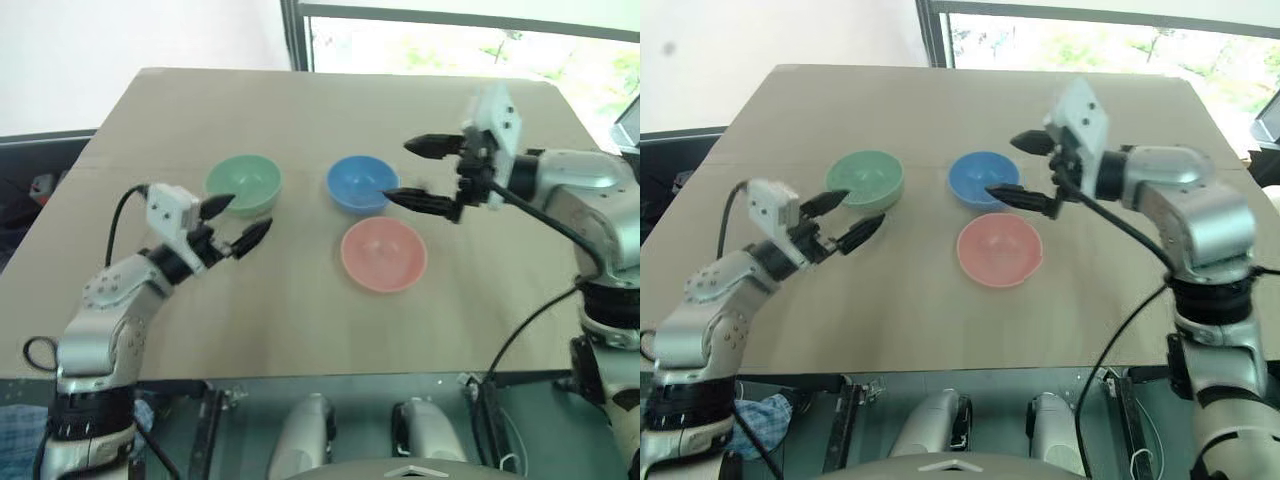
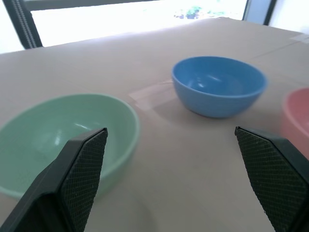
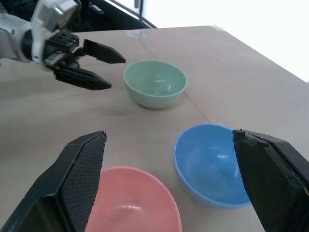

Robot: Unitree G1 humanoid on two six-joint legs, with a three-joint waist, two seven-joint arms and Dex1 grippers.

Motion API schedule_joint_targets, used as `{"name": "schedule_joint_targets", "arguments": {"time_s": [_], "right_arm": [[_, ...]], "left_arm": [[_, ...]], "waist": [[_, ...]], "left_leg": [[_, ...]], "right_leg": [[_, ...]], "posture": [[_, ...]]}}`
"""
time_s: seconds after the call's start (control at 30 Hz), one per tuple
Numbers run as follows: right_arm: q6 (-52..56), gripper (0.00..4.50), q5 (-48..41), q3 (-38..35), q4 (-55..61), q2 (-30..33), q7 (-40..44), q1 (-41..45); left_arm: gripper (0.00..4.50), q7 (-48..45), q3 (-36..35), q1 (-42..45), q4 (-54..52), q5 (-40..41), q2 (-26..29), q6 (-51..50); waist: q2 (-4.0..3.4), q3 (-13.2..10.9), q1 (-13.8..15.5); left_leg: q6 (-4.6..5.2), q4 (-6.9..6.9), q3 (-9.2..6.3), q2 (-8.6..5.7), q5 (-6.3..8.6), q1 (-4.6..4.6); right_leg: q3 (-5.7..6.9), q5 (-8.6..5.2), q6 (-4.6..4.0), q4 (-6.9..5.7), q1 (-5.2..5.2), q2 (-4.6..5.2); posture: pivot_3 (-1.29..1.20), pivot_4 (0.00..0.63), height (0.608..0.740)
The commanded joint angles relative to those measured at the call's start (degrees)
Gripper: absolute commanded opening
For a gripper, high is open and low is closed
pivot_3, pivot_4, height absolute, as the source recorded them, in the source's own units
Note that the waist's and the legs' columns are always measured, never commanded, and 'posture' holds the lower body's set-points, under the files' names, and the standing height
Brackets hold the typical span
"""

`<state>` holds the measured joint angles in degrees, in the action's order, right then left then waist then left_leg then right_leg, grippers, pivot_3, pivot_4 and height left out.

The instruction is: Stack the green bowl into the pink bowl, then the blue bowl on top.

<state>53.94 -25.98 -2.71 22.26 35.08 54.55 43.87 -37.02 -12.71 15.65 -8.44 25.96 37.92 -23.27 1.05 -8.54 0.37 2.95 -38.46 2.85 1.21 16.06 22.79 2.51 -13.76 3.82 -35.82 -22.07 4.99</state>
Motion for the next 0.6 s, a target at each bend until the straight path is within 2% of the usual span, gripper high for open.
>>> {"name": "schedule_joint_targets", "arguments": {"time_s": [0.03, 0.3, 0.6], "right_arm": [[2.94, 4.39, -4.27, -3.23, 5.57, 2.84, -1.07, -0.51], [2.37, 4.39, -6.25, -0.95, 8.14, 7.42, -2.91, -1.47], [1.54, 4.39, -7.41, -0.76, 7.53, 7.71, -4.84, 0.10]], "left_arm": [[4.50, -1.07, 3.39, 5.94, 5.74, -5.27, 1.72, 2.98], [4.50, -7.03, 11.21, 18.03, 23.30, -15.62, 3.99, 11.23], [4.50, -12.74, 15.37, 22.87, 32.00, -20.88, 4.39, 13.31]], "waist": [[0.01, 0.00, 0.00], [0.03, 0.00, 0.26], [0.04, -0.01, 0.33]], "left_leg": [[0.00, 0.00, -0.01, -0.01, 0.00, 0.01], [0.02, 0.02, 0.01, -0.17, 0.01, 0.08], [0.02, 0.01, 0.01, -0.18, 0.00, 0.19]], "right_leg": [[0.01, 0.00, 0.00, 0.00, 0.00, 0.00], [0.01, 0.00, 0.01, 0.03, -0.02, -0.02], [0.01, 0.00, 0.02, 0.01, -0.13, -0.01]], "posture": [[0.00, 0.150, 0.740], [0.00, 0.150, 0.740], [0.00, 0.150, 0.740]]}}
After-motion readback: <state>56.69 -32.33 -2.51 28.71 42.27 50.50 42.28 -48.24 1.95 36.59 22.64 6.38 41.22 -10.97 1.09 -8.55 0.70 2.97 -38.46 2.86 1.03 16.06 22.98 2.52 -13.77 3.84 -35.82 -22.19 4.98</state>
